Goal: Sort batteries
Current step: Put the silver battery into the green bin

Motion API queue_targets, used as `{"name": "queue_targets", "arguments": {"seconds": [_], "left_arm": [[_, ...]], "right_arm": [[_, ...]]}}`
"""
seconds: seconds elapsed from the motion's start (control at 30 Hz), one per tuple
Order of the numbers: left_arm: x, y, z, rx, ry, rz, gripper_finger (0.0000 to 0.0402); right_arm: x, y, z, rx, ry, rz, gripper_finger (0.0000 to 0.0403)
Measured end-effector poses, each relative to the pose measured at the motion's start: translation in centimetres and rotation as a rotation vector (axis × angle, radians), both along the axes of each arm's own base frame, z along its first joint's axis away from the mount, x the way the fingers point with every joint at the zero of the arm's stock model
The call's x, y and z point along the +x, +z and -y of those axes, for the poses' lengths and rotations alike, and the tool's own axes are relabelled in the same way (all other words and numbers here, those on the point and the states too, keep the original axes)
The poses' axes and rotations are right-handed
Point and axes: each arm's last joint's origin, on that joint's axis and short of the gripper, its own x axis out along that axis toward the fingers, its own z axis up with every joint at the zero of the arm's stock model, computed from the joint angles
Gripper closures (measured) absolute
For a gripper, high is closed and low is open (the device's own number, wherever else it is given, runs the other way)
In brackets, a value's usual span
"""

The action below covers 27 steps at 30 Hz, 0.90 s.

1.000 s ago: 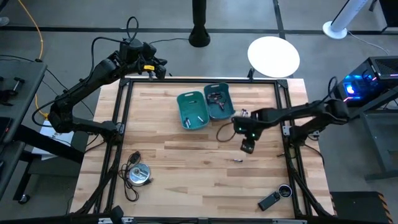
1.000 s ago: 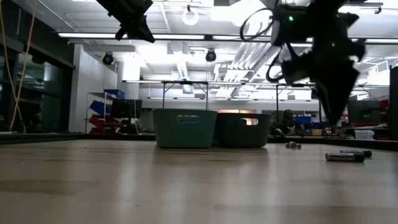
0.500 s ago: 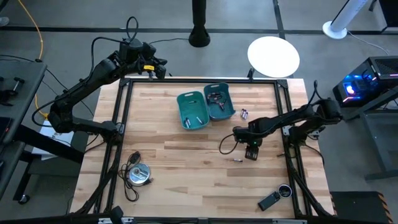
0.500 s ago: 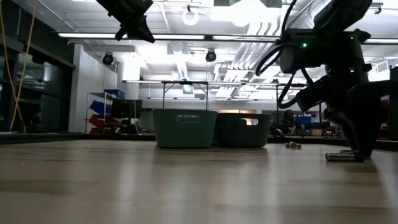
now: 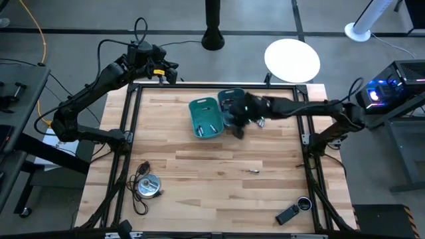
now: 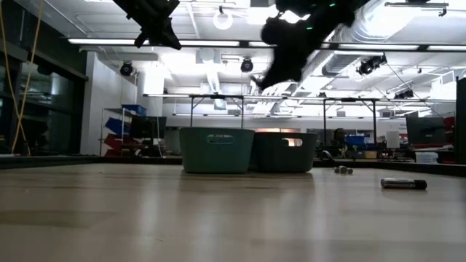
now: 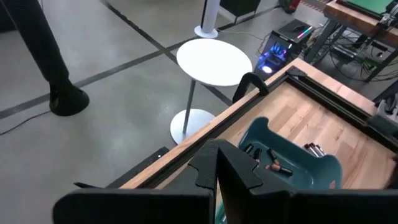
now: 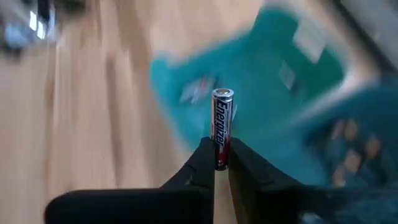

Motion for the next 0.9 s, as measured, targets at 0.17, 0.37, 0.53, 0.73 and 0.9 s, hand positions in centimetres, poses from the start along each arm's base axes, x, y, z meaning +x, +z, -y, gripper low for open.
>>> {"name": "queue_targets", "arguments": {"seconds": [0.17, 0.37, 0.53, 0.73, 0.9], "left_arm": [[0.0, -0.1, 0.0, -0.009, -0.001, -0.01, 0.0402], [-0.2, -0.4, 0.2, -0.034, -0.002, -0.039, 0.0402], [-0.2, -0.5, 0.2, -0.023, -0.016, -0.062, 0.0402], [-0.2, -0.5, 0.2, 0.009, -0.037, -0.088, 0.0401], [-0.2, -0.5, 0.2, 0.013, -0.037, -0.09, 0.0401]], "right_arm": [[3.1, 0.6, 1.6, -0.071, 0.03, 0.115, 0.0346], [5.9, -0.1, 2.3, -0.031, 0.033, -0.034, 0.0274], [4.2, 0.7, 2.2, 0.077, 0.067, -0.233, 0.024], [-0.9, -0.9, -2.1, 0.201, 0.135, -0.483, 0.0236], [-3.9, -3.8, -7.3, 0.28, 0.158, -0.543, 0.0236]]}}
